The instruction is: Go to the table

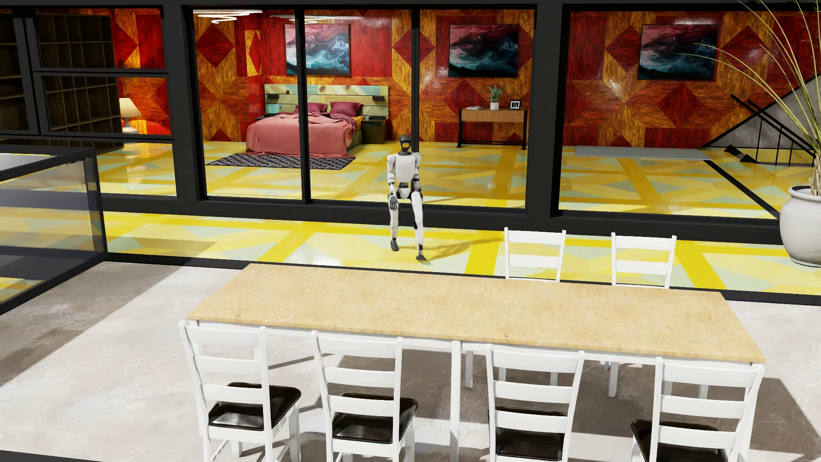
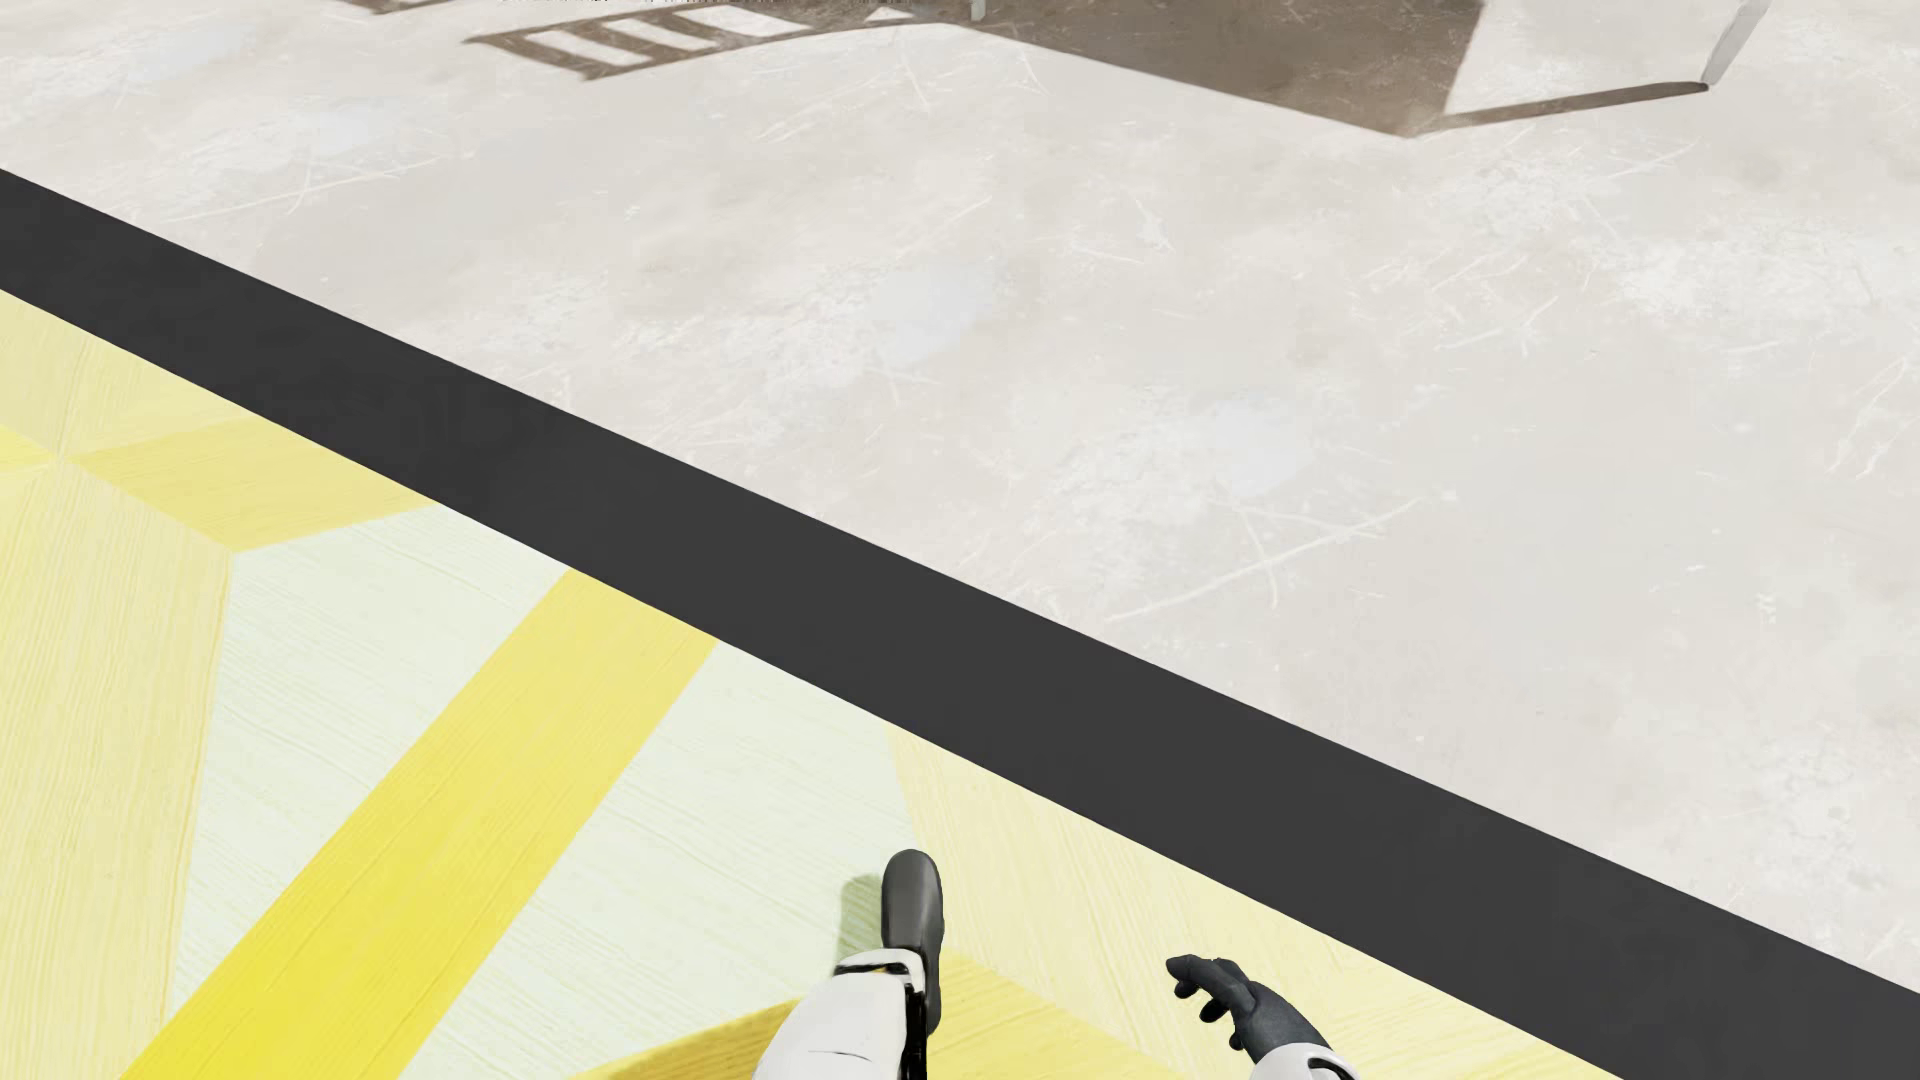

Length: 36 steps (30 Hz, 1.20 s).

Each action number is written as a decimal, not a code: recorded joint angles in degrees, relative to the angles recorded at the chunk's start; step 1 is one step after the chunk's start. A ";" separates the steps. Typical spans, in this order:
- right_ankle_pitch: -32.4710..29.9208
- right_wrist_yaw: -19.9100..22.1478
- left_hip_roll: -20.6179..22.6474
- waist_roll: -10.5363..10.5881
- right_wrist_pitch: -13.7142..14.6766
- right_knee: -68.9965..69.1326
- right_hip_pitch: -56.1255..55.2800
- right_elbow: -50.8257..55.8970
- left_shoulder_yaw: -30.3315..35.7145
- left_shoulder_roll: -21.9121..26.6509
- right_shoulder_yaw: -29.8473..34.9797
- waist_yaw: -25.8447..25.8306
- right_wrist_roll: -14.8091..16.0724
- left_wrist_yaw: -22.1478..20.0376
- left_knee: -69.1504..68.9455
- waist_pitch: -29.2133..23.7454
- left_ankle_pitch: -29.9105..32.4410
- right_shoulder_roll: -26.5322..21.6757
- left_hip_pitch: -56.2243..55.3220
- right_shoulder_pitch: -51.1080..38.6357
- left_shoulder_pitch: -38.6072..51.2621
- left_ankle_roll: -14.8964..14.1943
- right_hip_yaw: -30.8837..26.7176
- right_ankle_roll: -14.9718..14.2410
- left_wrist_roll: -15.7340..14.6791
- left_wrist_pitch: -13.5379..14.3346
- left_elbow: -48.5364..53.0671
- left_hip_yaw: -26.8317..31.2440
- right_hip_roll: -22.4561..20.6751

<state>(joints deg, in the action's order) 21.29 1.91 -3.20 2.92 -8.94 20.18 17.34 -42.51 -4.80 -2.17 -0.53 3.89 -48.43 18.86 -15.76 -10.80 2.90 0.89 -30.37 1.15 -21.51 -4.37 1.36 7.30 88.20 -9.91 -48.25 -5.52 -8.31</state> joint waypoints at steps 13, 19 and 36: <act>-19.28 -2.01 6.85 -7.88 3.66 36.61 -39.29 12.78 7.51 11.45 0.16 -6.45 7.76 -13.54 -3.57 0.80 -13.62 -1.09 32.44 5.51 40.00 6.25 11.97 -2.25 -2.33 -0.59 3.74 -7.27 21.86; -19.55 -0.98 9.93 -6.87 -5.67 -10.08 -42.68 6.30 10.53 10.74 -3.96 -5.56 5.00 -17.95 -0.13 0.76 -20.07 -2.32 46.08 8.59 40.99 3.92 16.98 -8.57 -18.06 -0.09 18.70 -5.32 15.69; -1.20 -4.25 -10.43 1.89 -0.43 -1.34 -10.20 -3.25 -0.19 -1.21 -1.45 1.19 -8.11 -1.83 -12.43 2.32 0.83 -0.97 4.58 -0.48 -7.96 5.44 8.85 -1.18 -10.02 -2.89 0.17 -7.83 0.49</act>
<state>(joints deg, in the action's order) 20.10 -2.34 -13.63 4.82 -9.37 18.84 7.14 -45.75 -4.98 -3.38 -1.98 5.07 -56.54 17.03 -28.19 -8.49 3.73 -0.08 -25.79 0.66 -29.47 1.07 10.22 6.12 78.19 -12.80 -48.08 -13.35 -7.82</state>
